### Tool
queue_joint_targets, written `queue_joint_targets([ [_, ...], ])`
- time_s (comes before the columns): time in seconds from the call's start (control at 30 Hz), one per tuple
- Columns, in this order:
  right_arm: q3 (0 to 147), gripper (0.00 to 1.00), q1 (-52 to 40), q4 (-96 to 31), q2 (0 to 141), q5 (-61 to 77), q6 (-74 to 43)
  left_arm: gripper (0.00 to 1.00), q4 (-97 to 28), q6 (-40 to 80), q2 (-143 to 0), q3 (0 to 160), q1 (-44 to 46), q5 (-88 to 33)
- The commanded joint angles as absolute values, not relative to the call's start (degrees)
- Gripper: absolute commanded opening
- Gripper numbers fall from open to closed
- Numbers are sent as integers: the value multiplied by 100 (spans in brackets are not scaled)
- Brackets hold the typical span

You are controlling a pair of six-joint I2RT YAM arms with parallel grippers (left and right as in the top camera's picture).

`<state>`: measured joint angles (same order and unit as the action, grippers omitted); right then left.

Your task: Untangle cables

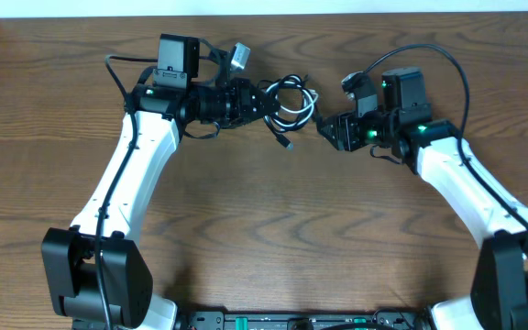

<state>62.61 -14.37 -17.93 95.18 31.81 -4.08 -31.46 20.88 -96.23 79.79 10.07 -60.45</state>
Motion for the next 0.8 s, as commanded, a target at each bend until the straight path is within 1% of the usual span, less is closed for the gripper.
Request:
queue_joint_targets([
  [0.0, 6294, 52, -1435, -1625, 9747, 3739, -163, 7, -3122, 1973, -9548, 8047, 998, -6517],
  [0.07, 6294, 45, -1435, -1485, 9784, 3806, -242, 7, -3120, 1975, -9548, 8047, 998, -6490],
  [0.13, 6294, 36, -1433, -1374, 9784, 3809, -316, 7, -3122, 1975, -9548, 8047, 998, -6412],
  [0.23, 6294, 14, -1422, -1234, 9784, 3747, -432, 8, -3127, 1999, -9548, 8047, 998, -6187],
  [0.3, 6296, 3, -1393, -1219, 9778, 3647, -451, 7, -3127, 2005, -9548, 8047, 998, -6029],
  [0.37, 6296, 1, -1330, -1219, 9751, 3638, -548, 7, -3127, 2016, -9548, 8047, 998, -5918],
  [0.43, 6296, 1, -1208, -1221, 9662, 3688, -770, 7, -3138, 2016, -9548, 8047, 1000, -5732],
  [0.53, 6296, 1, -1096, -1216, 9450, 3868, -794, 7, -3144, 2014, -9548, 8047, 1009, -5579],
  [0.7, 6296, 1, -1142, -1146, 9030, 4117, -832, 7, -3144, 2014, -9553, 8047, 1009, -5583],
  [0.77, 6296, 1, -1232, -991, 8914, 4187, -1037, 8, -3146, 2014, -9559, 8047, 1011, -5586],
])
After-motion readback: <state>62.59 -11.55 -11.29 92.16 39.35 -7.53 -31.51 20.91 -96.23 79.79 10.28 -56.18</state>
